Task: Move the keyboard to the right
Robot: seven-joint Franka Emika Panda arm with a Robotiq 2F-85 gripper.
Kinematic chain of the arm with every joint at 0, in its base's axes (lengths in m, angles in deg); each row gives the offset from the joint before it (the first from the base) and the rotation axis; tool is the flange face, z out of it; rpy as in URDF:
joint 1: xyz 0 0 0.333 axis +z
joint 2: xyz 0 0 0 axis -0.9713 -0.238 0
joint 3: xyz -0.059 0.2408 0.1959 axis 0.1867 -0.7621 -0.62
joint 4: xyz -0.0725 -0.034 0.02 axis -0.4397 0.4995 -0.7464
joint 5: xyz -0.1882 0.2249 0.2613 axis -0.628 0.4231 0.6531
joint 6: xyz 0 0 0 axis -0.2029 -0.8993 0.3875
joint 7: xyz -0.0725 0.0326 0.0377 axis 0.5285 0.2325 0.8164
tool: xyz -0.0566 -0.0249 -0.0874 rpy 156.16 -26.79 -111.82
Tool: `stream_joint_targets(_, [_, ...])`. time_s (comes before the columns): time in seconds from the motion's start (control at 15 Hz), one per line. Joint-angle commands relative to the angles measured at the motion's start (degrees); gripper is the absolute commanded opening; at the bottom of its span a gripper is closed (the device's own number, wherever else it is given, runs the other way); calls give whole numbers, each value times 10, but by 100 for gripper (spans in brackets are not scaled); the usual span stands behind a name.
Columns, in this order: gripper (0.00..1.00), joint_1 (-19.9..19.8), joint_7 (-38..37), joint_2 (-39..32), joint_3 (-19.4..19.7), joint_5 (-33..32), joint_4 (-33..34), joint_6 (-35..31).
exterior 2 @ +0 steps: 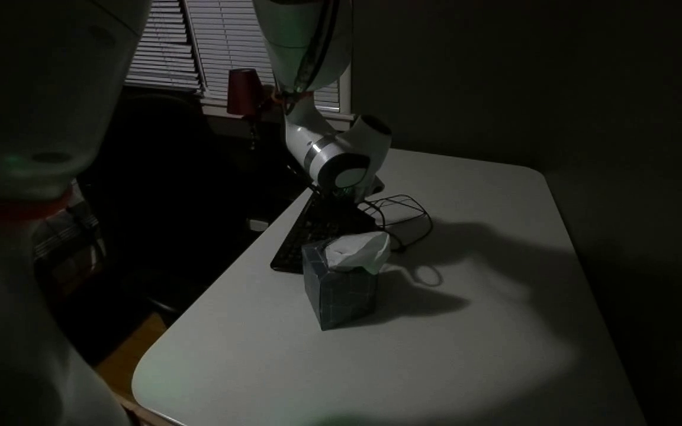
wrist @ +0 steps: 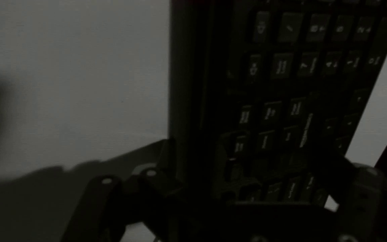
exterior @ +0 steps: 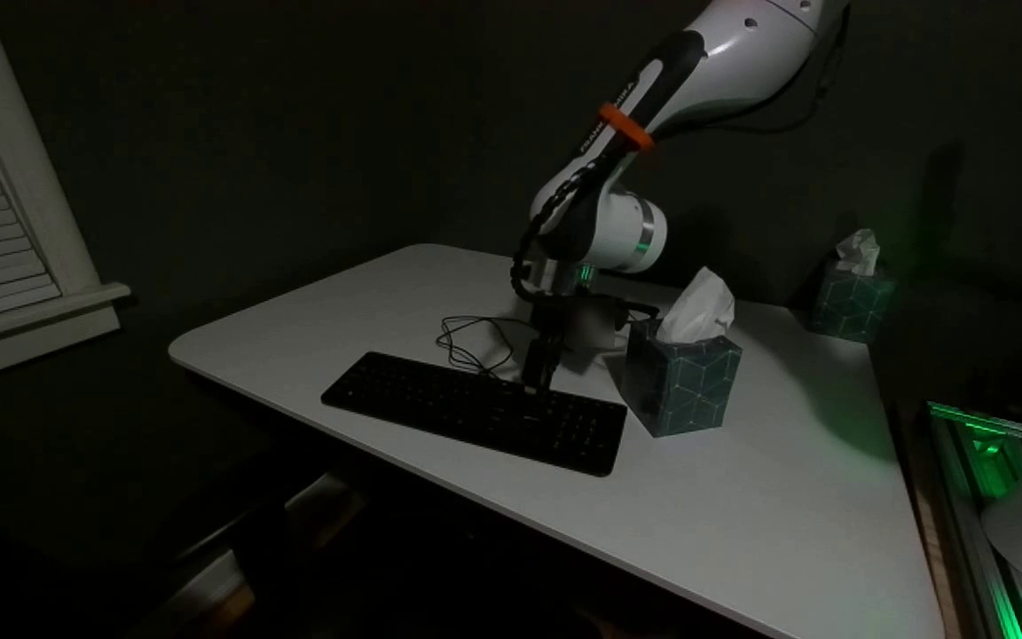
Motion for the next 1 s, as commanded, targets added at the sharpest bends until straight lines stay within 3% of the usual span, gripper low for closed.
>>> stream_joint_targets(0.0, [100,-11,-10,-14,-12,14,16,33])
stream_joint_targets(0.2, [100,-9,-13,-16,-8,17,20,43])
stream_joint_targets(0.53, [55,-11,-13,-21,-6,18,23,35])
stream_joint_targets(0.67, [55,-15,-13,-20,-4,19,24,37])
stream_joint_targets(0.93, [66,-16,-14,-22,-3,22,25,37])
